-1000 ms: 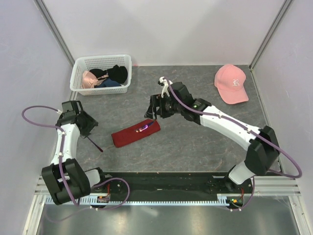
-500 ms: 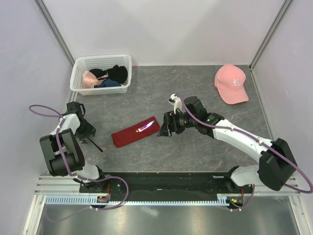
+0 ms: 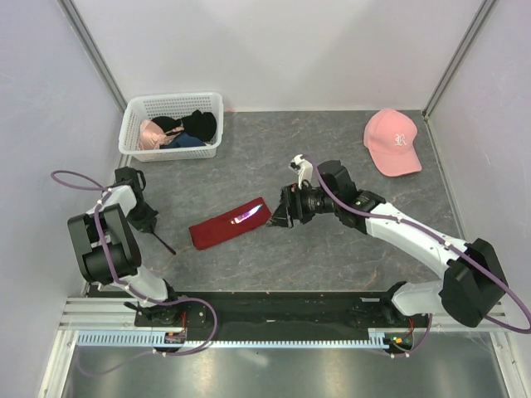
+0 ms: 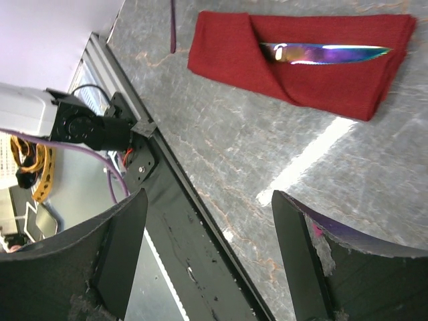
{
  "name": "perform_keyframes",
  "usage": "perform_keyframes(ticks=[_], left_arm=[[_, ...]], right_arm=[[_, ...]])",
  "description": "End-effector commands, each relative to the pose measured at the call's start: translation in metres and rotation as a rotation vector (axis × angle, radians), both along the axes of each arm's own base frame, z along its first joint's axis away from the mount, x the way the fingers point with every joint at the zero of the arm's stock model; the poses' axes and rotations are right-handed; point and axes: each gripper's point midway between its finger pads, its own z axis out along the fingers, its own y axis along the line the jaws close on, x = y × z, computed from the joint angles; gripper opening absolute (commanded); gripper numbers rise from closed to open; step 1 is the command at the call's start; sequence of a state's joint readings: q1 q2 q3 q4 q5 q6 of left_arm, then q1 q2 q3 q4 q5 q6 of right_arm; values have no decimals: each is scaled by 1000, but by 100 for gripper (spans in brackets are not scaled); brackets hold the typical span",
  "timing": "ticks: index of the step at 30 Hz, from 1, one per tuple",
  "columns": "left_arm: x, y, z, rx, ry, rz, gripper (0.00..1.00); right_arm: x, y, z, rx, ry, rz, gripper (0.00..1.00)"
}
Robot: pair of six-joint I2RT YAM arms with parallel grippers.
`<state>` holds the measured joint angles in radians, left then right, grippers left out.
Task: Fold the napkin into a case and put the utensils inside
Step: Pick up the fork from the corner of the board, then pass from the left arm to the right
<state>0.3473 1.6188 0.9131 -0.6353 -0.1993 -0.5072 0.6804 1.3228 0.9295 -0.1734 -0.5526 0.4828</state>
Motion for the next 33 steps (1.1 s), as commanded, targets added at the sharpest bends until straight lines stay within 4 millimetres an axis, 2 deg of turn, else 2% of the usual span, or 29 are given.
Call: perform_keyframes(ticks=[1, 2, 6, 8, 11, 12, 14, 15, 17, 18, 20, 21, 22, 24, 29, 33], left_arm=[[-1, 19, -23, 82, 21, 14, 9], [3, 21, -20, 85, 12, 4, 2], [11, 10, -3, 38, -52, -30, 2], [15, 2, 19, 35, -131, -45, 2], [25, -24, 51, 23, -248, -151, 2], [29, -42, 57, 9, -271, -221, 2], [36, -63, 81, 1, -346, -315, 2], [38, -81, 90, 7, -370, -383, 2], [43, -99, 112, 37, -435, -467, 2], [45, -124, 120, 30, -464, -560, 2], [50, -148, 136, 32, -512, -705, 2], [48, -176, 142, -13, -532, -811, 2], [50, -186, 150, -5, -553, -877, 2], [45, -224, 163, -49, -598, -1038, 2], [27, -281, 174, -90, -652, -1273, 2], [17, -309, 173, -171, -663, -1351, 2]], right_arm=[[16, -8, 12, 37, -29, -35, 83], [18, -10, 10, 34, -26, -43, 84], [28, -21, 2, 18, 1, -82, 84], [34, -26, 0, 4, 2, -102, 85], [44, -30, -3, -14, 7, -130, 87], [47, -29, -1, -14, 2, -131, 87], [51, -28, -7, -25, 15, -133, 87], [54, -25, -3, -20, 10, -127, 87], [57, -21, -10, -36, 31, -106, 87], [62, -19, -3, -25, 16, -100, 87], [67, -15, -1, -28, 10, -94, 88], [73, -13, 8, -17, -20, -87, 88], [74, -9, 10, -13, -18, -69, 88], [79, -4, 19, -6, -48, -35, 88], [91, 5, 30, -3, -56, -41, 77], [87, 25, 29, -2, -45, -10, 72]])
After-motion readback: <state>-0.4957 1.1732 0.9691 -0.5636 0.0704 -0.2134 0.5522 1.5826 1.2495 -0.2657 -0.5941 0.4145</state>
